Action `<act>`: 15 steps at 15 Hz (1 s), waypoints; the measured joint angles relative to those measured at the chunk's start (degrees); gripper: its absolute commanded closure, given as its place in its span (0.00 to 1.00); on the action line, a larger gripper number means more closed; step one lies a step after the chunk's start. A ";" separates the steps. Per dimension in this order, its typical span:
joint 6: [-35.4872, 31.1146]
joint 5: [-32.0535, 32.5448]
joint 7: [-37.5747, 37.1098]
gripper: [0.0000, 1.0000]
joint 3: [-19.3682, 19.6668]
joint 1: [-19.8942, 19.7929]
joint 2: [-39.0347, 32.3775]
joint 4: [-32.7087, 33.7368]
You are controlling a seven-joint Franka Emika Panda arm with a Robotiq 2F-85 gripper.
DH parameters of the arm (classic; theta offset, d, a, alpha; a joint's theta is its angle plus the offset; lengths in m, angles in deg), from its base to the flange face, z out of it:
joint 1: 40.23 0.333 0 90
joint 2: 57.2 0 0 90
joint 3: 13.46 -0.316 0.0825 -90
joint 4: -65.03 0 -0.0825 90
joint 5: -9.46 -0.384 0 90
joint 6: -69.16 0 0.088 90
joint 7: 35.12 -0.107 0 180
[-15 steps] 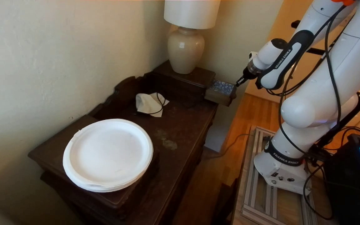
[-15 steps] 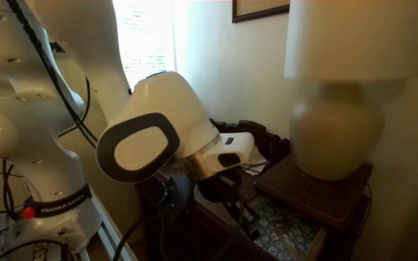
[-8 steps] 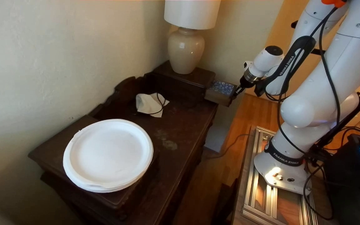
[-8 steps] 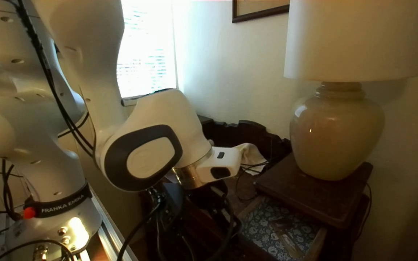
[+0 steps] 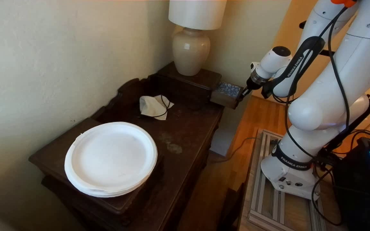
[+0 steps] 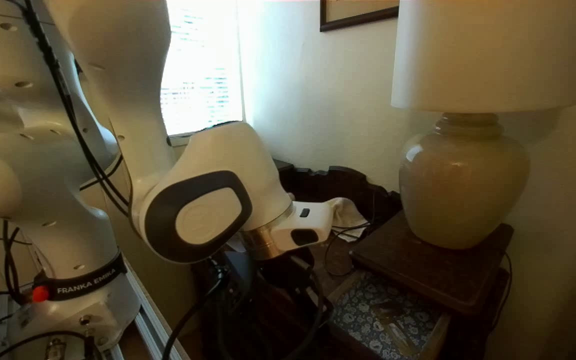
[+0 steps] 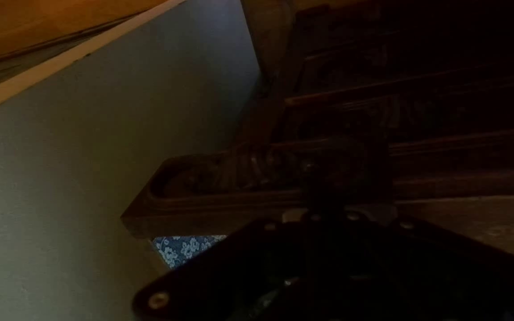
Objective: Close the open drawer
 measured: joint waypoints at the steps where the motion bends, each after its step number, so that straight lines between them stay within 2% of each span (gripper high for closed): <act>1: 0.01 0.00 0.00 0.98 0.05 0.00 0.03 0.01; 8: 2.41 2.47 -0.10 0.98 1.15 -0.87 0.95 0.39; 15: 4.55 2.26 0.09 0.98 1.14 -1.46 -2.45 0.42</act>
